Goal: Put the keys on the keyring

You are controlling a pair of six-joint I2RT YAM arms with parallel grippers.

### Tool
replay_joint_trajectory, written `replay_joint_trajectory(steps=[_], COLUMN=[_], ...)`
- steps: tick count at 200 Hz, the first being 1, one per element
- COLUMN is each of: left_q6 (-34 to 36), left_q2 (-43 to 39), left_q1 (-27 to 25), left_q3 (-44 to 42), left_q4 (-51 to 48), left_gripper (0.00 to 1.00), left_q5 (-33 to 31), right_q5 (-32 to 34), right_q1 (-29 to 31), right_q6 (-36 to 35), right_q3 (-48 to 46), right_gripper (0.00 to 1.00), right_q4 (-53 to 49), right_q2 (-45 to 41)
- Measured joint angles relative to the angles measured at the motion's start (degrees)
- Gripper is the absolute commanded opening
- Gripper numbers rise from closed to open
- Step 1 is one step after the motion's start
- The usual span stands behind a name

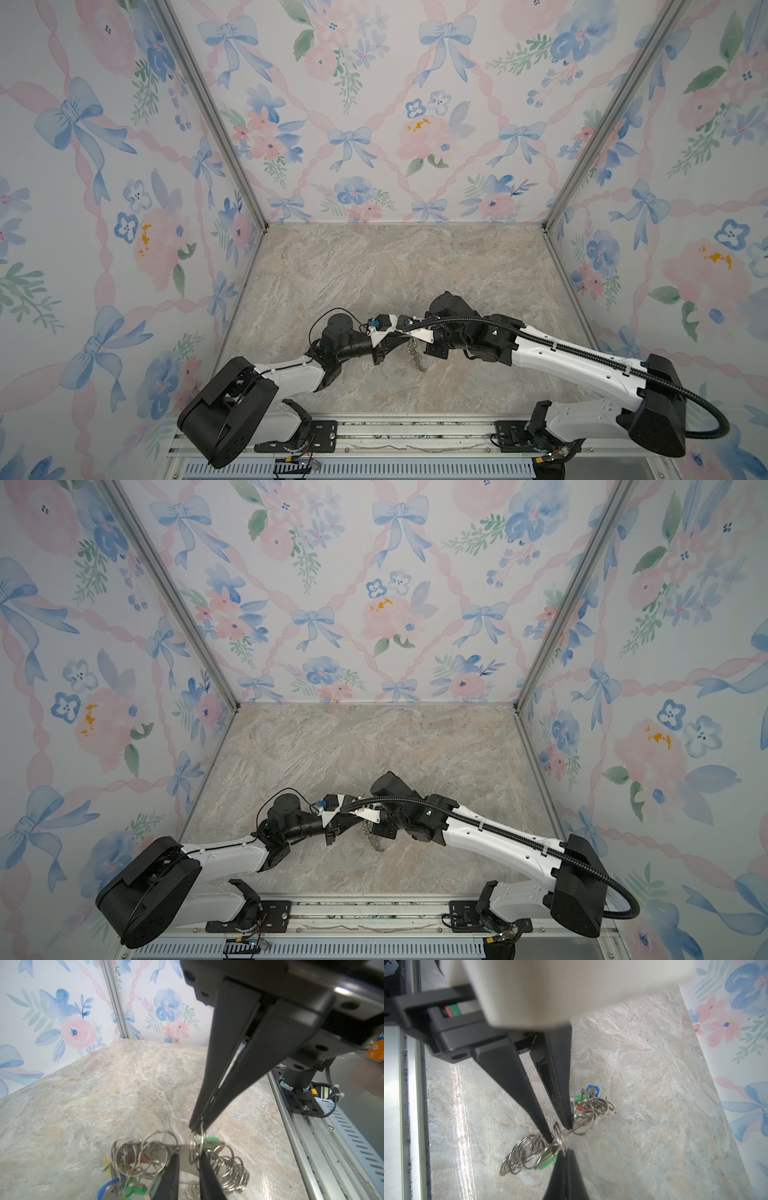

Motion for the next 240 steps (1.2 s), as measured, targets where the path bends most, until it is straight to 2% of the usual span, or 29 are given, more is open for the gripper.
replay_joint_trajectory(steps=[31,63,90,120,151,161,181,206,240], left_q6=[-1.5,-1.8,-2.0,-1.9,-1.9,-1.9,-1.9,-2.3,-4.2], left_q2=[-0.8,-0.7,0.0,1.3,1.6,1.6,1.6,1.6,1.6], left_q1=[1.2,1.2,1.1,1.1,1.1,1.1,1.1,1.0,0.6], left_q3=[-0.5,-0.4,-0.4,0.0,0.1,0.1,0.1,0.1,0.1], left_q4=[2.4,4.9,5.8,6.3,6.8,6.9,6.9,7.0,7.5], left_gripper=[0.22,0.22,0.11,0.10,0.00,0.00,0.00,0.00,0.00], left_q5=[0.9,4.6,6.3,7.0,7.0,7.0,6.9,6.2,3.8], right_q5=[-0.2,-0.3,-0.5,-1.1,-1.1,-1.1,-1.1,-2.4,-9.4], right_q1=[0.0,0.0,0.0,0.1,0.1,0.1,0.0,-0.7,-5.3], right_q6=[0.0,-0.2,-0.2,-0.4,-0.6,-0.6,-0.5,0.2,2.8], right_q3=[0.0,0.0,0.0,0.0,0.0,0.0,-0.6,-3.6,-10.4], right_gripper=[0.00,0.00,0.00,0.00,0.00,0.00,0.04,0.13,0.19], right_q4=[0.3,-0.3,-0.3,-0.6,-0.5,-0.5,0.3,3.7,11.5], right_q2=[0.0,0.0,0.0,0.0,0.0,0.0,-0.3,-2.3,-7.8])
